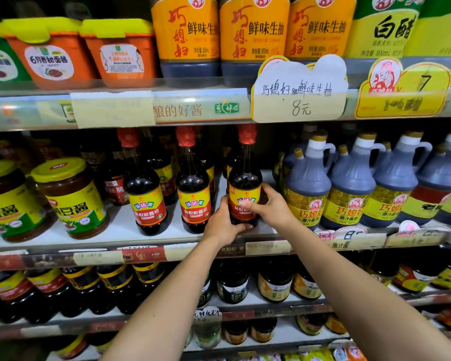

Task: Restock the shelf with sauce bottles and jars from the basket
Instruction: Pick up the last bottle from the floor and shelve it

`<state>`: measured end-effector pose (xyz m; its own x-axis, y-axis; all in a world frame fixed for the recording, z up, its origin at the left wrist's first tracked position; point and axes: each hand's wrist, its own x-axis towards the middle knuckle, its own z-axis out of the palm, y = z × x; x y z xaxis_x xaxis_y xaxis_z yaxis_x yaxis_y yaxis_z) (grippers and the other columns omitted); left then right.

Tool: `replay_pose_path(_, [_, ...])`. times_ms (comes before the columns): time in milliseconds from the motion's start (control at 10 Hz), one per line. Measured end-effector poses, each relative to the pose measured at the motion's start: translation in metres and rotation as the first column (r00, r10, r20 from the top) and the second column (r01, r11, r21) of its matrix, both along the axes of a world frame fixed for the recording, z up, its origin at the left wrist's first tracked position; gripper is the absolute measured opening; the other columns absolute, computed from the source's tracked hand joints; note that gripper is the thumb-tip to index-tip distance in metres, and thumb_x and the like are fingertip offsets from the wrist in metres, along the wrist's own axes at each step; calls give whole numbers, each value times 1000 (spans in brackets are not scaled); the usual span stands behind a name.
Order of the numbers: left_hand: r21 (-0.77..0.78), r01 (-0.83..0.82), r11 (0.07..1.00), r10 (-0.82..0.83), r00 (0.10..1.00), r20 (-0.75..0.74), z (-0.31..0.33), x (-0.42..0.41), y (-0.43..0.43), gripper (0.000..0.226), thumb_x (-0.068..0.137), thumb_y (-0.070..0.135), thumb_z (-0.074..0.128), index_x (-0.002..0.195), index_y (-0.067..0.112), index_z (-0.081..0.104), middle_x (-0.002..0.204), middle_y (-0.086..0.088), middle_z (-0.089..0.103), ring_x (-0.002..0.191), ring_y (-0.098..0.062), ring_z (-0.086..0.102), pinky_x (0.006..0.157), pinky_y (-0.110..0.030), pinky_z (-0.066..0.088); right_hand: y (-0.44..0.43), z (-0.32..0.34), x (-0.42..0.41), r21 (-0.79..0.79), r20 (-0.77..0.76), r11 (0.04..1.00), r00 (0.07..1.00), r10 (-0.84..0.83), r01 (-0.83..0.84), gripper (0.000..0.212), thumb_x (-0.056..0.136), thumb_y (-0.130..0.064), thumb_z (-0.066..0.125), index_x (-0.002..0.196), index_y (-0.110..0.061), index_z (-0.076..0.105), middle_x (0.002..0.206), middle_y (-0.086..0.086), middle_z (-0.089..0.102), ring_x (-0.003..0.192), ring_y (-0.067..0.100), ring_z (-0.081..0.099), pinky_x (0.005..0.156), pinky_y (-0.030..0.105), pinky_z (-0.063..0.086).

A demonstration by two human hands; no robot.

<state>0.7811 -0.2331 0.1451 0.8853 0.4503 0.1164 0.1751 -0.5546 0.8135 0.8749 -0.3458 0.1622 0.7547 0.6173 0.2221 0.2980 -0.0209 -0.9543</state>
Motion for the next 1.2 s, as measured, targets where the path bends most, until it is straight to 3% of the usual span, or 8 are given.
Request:
replay_pose_path(200, [-1, -9, 1000, 9, 1000, -24, 0, 0, -1, 92, 70, 33, 77, 141, 26, 19, 133, -3, 52, 121, -28, 50, 95, -35, 41, 1, -2, -1, -4, 5, 1000, 1000, -5, 5, 56, 73, -19, 75, 123, -16, 50, 111, 1, 62, 107, 18, 59, 92, 33, 48])
replay_pose_path(300, [23, -38, 999, 38, 999, -14, 0, 0, -3, 91, 69, 35, 76, 140, 28, 20, 133, -3, 53, 119, -28, 51, 94, -36, 42, 0, -1, -2, -20, 12, 1000, 1000, 6, -6, 49, 75, -21, 74, 117, -23, 50, 104, -7, 62, 99, 8, 59, 87, 26, 47])
replay_pose_path(500, [24, -49, 998, 50, 999, -7, 0, -1, -4, 90, 69, 36, 76, 140, 28, 22, 132, -2, 54, 119, -27, 52, 93, -35, 43, 1, 0, -4, -36, 14, 999, 1000, 4, -4, 56, 76, -23, 73, 125, -19, 48, 110, -3, 61, 107, 15, 57, 90, 29, 46])
replay_pose_path(700, [26, -83, 996, 80, 991, 107, -1, -9, -9, 75, 70, 31, 77, 133, 20, 37, 128, -2, 57, 118, -21, 52, 95, -33, 44, -1, 0, -10, -83, 92, 995, 994, -51, 59, 57, 79, -28, 70, 130, -16, 46, 113, -2, 59, 107, 13, 55, 88, 26, 44])
replay_pose_path(900, [-109, -66, 992, 84, 982, 170, 1, -30, -9, 57, 75, 18, 74, 125, 13, 47, 125, -5, 57, 115, -14, 51, 99, -27, 40, 2, -4, -29, -74, 91, 978, 978, -188, 195, 56, 82, -37, 66, 129, -16, 45, 111, -6, 56, 103, 10, 52, 84, 23, 40])
replay_pose_path(1000, [-174, -99, 980, 127, 980, 156, -1, -47, -8, 52, 77, 17, 72, 123, 9, 48, 124, -5, 56, 117, -15, 50, 101, -24, 38, 5, -5, -41, -69, 105, 955, 954, -280, 288, 52, 83, -37, 64, 127, -13, 47, 119, 6, 60, 109, 21, 56, 87, 27, 39])
replay_pose_path(1200, [-212, -162, 964, 201, 963, 178, 6, -83, 10, 32, 83, 18, 66, 112, 10, 54, 108, 1, 57, 105, -17, 57, 87, -25, 45, 9, 0, -79, 2, 175, 902, 888, -425, 431, 51, 86, -26, 62, 129, -4, 45, 122, 18, 56, 117, 31, 49, 100, 42, 39])
